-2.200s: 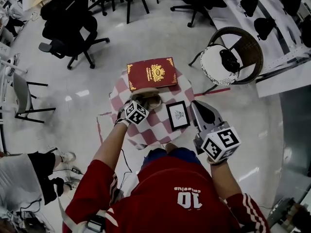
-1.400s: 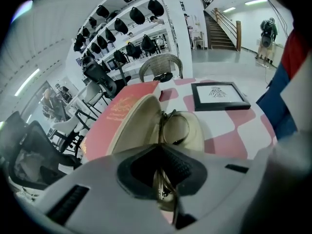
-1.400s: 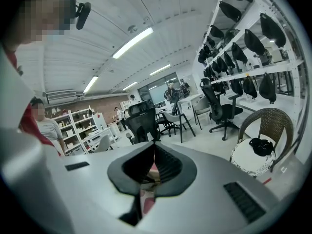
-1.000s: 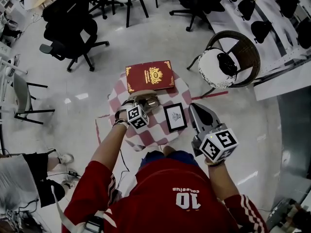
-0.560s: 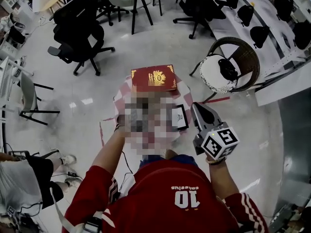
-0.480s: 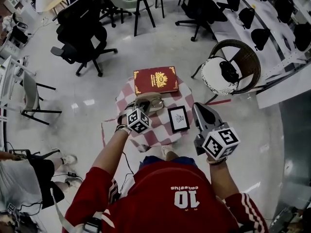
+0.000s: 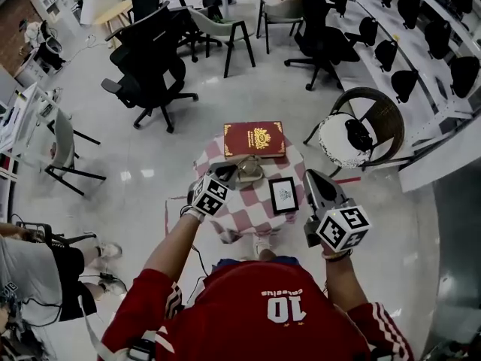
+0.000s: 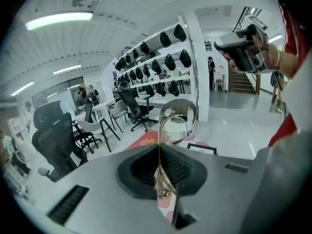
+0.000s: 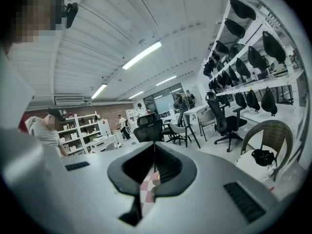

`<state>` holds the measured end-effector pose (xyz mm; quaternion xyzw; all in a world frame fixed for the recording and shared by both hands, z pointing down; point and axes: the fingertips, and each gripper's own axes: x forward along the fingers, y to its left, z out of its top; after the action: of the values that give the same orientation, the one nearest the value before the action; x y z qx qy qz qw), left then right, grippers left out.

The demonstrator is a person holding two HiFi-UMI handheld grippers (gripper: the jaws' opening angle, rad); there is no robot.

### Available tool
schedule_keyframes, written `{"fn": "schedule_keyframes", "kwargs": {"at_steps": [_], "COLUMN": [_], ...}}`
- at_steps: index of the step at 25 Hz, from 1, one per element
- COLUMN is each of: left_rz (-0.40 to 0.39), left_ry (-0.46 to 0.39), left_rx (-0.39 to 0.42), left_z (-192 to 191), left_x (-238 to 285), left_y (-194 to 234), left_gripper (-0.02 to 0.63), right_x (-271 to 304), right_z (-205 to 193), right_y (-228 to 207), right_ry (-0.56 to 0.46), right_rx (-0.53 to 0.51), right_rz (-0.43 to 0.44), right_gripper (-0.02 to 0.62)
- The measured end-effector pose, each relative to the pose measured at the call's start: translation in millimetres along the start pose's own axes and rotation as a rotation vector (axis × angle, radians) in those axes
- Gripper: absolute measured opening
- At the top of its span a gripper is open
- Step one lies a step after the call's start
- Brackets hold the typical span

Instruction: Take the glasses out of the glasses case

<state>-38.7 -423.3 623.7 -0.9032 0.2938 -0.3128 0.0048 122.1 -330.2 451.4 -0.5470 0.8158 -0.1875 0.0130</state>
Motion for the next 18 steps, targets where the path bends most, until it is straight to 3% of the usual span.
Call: {"fn": "schedule_keyframes", "kwargs": {"at_steps": [13, 18], "left_rz": [0.043, 0.060], "left_ry": [-0.268, -0.368], "left_rx": [-0.265, -0.314], "left_z": [63.1, 83.3], "left_x": [-120.2, -160.9], "left_y": [-7.2, -9.1], "left_gripper": [0.021, 0.021], "right_x": [-23.6, -33.1], "right_z": [13.7, 17.8], "right_y": [43.8, 54.6], "right_ry": [-0.030, -0.059], "right_rx": [-0.050, -0.046], "right_rz": [0.039, 0.041], "right_gripper": [0.017, 0.017]}}
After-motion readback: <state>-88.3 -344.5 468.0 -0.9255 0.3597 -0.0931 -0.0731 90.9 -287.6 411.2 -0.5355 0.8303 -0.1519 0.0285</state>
